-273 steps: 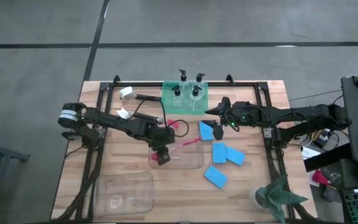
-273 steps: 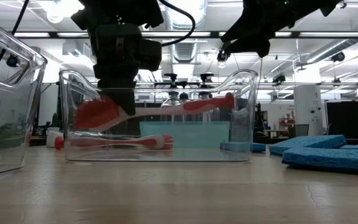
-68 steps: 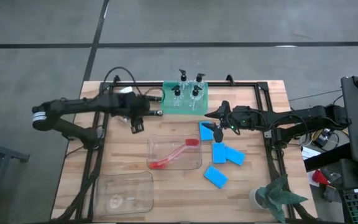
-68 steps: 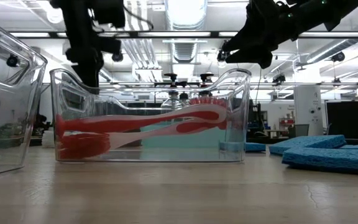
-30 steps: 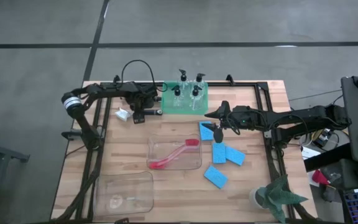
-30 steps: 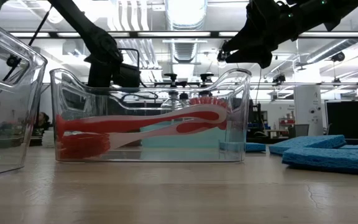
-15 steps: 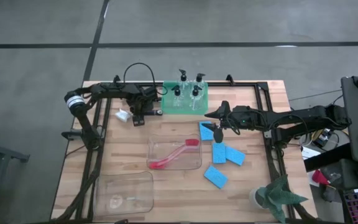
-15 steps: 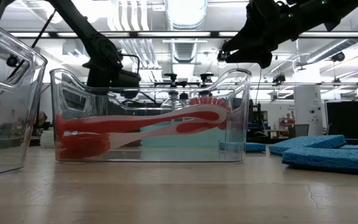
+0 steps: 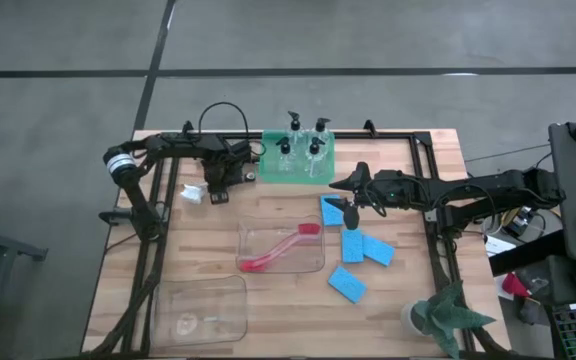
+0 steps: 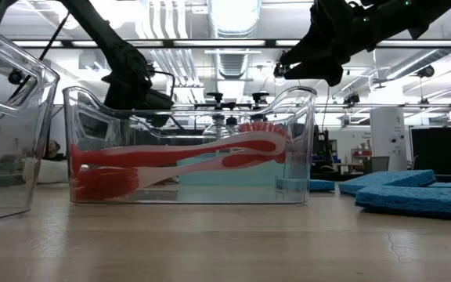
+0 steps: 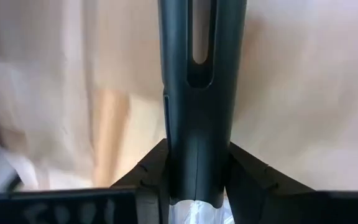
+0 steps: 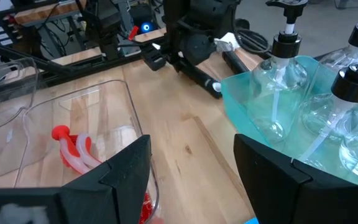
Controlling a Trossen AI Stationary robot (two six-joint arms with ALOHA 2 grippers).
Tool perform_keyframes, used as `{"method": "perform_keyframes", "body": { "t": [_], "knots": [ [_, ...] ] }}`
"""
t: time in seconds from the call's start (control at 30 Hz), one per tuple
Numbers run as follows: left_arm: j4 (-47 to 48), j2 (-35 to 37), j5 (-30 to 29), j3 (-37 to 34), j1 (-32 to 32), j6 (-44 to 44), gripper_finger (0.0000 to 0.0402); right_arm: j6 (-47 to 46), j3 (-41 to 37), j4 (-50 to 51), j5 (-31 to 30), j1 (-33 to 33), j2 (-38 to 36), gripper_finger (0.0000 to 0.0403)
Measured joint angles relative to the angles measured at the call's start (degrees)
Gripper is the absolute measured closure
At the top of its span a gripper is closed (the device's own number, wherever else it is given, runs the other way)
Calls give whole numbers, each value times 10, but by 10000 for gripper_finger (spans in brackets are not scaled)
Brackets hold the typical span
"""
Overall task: Pick & Place Kitchen Sink Supplies
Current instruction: Put the black dish brush into the top transparent bin
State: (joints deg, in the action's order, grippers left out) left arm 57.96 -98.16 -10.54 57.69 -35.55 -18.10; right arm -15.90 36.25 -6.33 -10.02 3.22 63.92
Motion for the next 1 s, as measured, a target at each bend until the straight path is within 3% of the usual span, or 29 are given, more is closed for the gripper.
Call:
{"method": "perform_keyframes", "body": {
  "t": [0.37, 0.57, 1.0],
  "knots": [
    [117, 104, 8, 0, 8, 90, 289, -4, 0, 0, 0, 0, 0, 179],
    [186, 208, 68, 0, 35, 159, 293, 2, 0, 1, 0, 0, 0, 179],
    [172, 374, 143, 7, 137, 286, 288, 0, -1, 1, 0, -6, 0, 179]
  ]
}}
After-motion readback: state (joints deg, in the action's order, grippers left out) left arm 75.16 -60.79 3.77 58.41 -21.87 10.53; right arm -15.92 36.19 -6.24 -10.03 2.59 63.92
